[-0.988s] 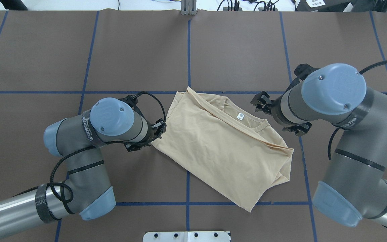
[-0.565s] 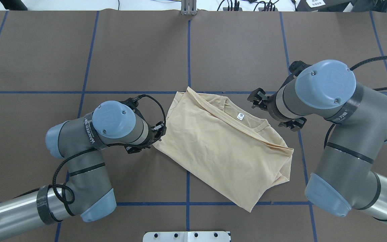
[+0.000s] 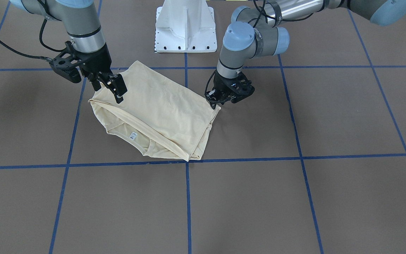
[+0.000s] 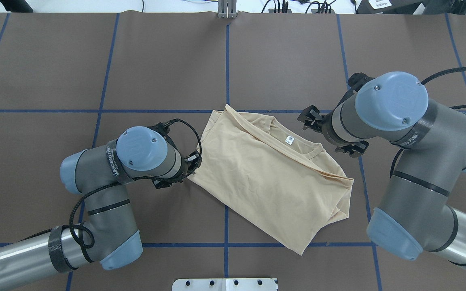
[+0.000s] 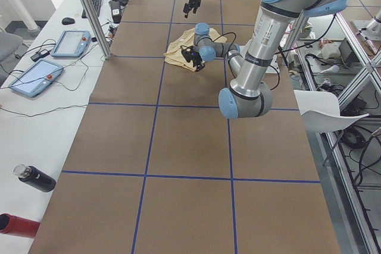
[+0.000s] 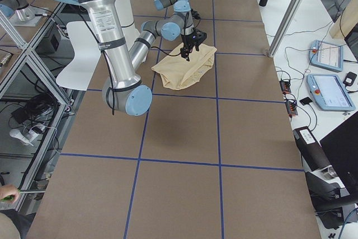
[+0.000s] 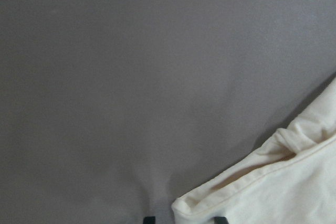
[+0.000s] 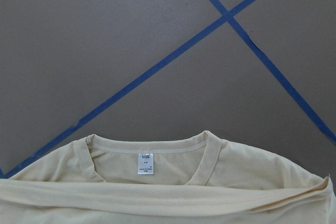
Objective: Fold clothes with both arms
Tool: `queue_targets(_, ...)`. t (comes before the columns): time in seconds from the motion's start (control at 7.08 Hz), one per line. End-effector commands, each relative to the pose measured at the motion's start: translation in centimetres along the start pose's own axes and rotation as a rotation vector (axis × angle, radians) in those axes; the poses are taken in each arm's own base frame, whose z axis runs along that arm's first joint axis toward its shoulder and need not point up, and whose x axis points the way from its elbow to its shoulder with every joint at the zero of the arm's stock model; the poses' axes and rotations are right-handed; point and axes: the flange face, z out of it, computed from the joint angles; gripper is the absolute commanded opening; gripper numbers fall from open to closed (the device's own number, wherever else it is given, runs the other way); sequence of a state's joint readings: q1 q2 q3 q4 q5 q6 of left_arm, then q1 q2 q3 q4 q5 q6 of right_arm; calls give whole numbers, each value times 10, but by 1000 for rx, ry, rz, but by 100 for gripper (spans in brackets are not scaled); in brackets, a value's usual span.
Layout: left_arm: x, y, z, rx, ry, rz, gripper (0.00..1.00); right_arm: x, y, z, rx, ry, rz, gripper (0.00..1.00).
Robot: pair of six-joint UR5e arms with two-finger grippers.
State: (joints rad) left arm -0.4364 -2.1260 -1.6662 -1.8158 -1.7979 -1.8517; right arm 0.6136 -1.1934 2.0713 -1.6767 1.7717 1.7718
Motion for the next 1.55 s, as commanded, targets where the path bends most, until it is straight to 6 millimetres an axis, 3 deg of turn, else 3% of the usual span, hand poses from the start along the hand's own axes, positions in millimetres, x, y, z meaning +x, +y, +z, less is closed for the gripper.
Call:
queue_targets(0.0, 1, 2, 1, -2, 1, 5, 45, 0, 0, -1, 0, -1, 3, 100)
queue_targets(0.42, 1, -3, 11, 24, -1, 3, 31, 1, -1, -3, 0, -3, 5, 100)
queue_targets(0.71, -1, -6, 13, 28, -4, 0, 0, 1, -1, -4, 0, -5, 6, 100)
queue_targets(0.85, 2, -9, 8, 35, 8, 3, 0, 1, -1, -4, 0, -5, 6, 100)
queue_targets(0.99, 8, -26, -3, 60, 26, 46, 0, 1, -1, -4, 0, -5, 6, 100)
queue_targets(1.27, 28, -98, -43, 141, 131, 115, 0, 1, 0, -4, -2, -6, 5, 100)
queue_targets(1.41, 48, -125, -34, 168, 168, 115, 0, 1, 3, -1, -4, -1, 2, 100)
